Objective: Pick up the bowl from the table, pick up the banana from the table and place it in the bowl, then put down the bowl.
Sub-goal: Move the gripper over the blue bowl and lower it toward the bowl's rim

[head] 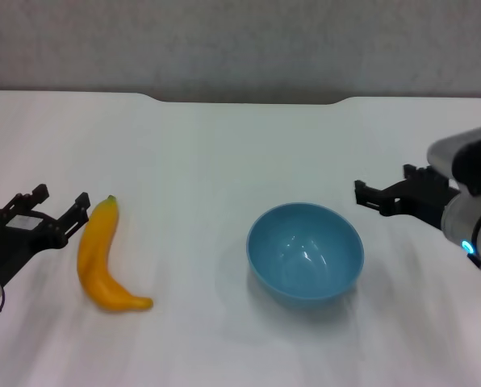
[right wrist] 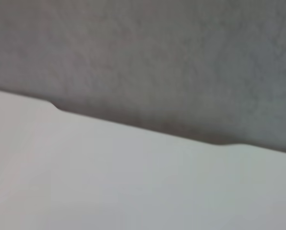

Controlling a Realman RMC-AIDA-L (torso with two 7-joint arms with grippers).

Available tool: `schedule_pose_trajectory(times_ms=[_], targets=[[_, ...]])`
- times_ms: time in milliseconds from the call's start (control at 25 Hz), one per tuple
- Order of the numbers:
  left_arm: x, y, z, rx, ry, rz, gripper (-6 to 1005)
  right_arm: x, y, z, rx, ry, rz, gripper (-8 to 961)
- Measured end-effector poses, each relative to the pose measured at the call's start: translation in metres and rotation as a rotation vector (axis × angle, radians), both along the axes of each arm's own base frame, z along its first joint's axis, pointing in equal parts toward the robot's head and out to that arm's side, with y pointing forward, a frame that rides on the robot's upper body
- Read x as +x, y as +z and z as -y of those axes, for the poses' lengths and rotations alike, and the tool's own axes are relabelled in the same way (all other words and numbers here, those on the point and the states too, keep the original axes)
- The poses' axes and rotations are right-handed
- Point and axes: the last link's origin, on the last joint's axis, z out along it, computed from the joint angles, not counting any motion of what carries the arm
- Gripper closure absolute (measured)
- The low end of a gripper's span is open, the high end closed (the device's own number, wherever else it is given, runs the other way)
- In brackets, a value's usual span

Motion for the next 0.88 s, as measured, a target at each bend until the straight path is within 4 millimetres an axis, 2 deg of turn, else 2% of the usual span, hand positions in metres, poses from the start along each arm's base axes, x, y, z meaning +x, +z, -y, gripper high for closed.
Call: schedule_pose_trajectory(times_ms=[400,720,880], targets=[[0.004,-0.001,-0.004,-0.003,-0.009,0.001,256,-0.014,0.009,-0.018,-0.052,-0.131,-0.006,56],[0.006,-0.002,-0.005,-0.004,-0.014,0.002,256,-0.032,0.002,-0.032,-0.160,-0.155,-0.076,60],[0.007,-0.002,-0.006,-0.003,-0.018,0.002,256,-0.032,-0.005,-0.033,-0.246,-0.187,-0.127,64]])
